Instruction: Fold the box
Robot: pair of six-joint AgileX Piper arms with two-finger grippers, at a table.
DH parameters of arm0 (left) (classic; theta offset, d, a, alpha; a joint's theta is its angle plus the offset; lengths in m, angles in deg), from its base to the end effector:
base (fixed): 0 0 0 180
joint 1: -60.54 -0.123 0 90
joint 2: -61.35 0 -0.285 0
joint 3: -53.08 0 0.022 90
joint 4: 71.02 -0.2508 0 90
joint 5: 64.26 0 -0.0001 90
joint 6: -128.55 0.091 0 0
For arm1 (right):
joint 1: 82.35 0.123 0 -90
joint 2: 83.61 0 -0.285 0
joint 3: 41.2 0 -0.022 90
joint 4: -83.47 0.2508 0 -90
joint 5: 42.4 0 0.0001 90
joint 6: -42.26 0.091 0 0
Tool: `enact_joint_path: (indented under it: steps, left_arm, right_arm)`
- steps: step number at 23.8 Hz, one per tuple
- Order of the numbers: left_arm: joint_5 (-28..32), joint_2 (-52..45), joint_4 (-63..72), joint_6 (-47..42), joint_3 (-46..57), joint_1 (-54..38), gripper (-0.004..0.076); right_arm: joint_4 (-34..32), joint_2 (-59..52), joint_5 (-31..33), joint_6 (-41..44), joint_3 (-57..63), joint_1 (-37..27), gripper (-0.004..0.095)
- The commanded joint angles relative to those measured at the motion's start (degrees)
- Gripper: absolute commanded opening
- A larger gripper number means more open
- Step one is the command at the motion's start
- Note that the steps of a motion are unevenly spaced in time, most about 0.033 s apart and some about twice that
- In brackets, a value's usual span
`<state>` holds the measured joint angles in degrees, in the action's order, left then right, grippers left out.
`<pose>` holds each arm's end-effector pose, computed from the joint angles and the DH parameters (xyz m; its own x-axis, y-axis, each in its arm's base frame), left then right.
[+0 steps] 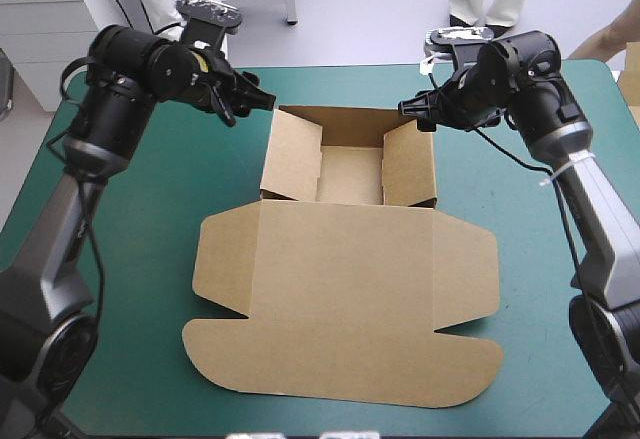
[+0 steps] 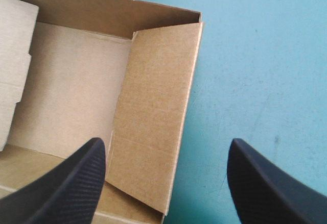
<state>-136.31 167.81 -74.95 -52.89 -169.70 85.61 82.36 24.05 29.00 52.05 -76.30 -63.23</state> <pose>0.3278 -0.1468 0.4622 -0.6497 0.2995 -0.6987 0.3790 0.9244 0.0439 0.3526 0.1205 0.4171 -0.8056 -0.1058 -0.5829 -0.1877 0.9788 0.0818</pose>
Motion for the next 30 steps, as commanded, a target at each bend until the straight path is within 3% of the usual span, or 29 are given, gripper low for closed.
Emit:
enact_joint_path:
  steps: [1, 10, 16, 22, 30]
  left_arm:
    - [-0.90, -9.38, -3.06, 0.21, 5.11, 1.61, 0.0449]
    - [6.32, -30.97, -3.40, -1.18, 31.63, 4.40, 0.0449]
    - [6.07, -44.74, -2.99, -1.50, 43.16, 4.40, 0.0449]
    - [2.81, -54.55, -3.02, -1.50, 47.19, 4.40, 0.0449]
    - [0.73, -56.05, -3.13, -1.50, 47.66, 4.40, 0.0449]
  right_arm:
    - [0.29, -4.82, 0.09, -1.25, -1.81, -0.27, 0.0627]
    - [-0.12, -3.95, 0.09, -1.74, -1.81, -0.27, 0.0627]
    - [-1.58, 0.28, 0.09, -1.74, -1.81, -0.27, 0.0627]
    - [-0.07, 8.98, 0.09, -1.12, -1.81, -1.55, 0.0627]
    - [8.66, 14.98, 0.09, -3.81, -1.81, -5.30, 0.0626]
